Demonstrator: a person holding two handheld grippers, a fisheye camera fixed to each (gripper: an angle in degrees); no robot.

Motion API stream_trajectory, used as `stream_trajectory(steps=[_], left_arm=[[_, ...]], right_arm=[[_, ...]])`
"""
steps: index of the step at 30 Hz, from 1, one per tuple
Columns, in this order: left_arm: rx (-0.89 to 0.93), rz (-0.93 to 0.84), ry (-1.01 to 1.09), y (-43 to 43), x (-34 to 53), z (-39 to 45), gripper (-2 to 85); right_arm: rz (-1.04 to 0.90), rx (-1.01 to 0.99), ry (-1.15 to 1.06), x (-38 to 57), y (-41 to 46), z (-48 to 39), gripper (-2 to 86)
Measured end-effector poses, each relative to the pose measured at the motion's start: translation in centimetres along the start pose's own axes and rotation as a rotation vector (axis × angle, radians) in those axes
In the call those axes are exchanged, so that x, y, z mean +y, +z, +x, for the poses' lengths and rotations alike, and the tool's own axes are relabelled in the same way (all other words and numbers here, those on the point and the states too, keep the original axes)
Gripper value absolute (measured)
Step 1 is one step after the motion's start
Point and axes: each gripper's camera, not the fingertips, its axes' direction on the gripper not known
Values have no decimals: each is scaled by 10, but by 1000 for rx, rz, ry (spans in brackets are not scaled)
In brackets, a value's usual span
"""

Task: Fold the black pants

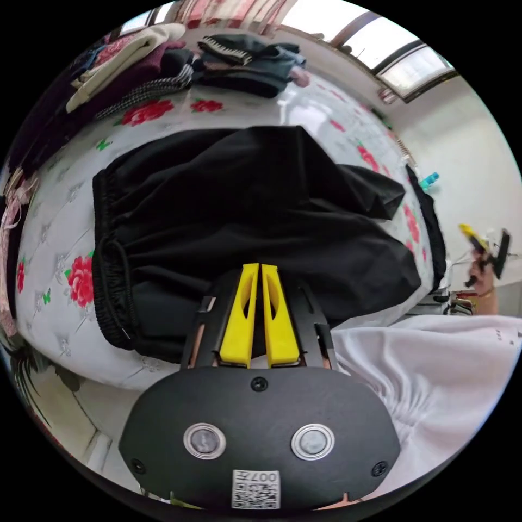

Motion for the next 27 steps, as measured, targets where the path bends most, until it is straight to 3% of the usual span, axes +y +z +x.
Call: stream_trajectory(steps=[5,9,14,17,20,24,27], left_arm=[[253,43,180,-33,7,35,69],[346,-40,384,-34,7,94,108],[439,-114,586,-36,2,154,146],[436,-62,641,-57,0,166,127],[422,67,583,-98,2,140,21],[535,120,463,-130,16,75,-4],[590,130,418,-142,33,39,-7]], right_arm=[[-115,-102,326,75,67,52,52],[-119,-305,406,94,91,55,25],[132,-532,134,33,34,-10,1],[129,-683,-39,-3,11,-61,2],[126,-659,-195,-9,-12,-104,7],[182,-522,-269,10,-48,-103,13],[114,-375,-274,28,-51,-91,11]])
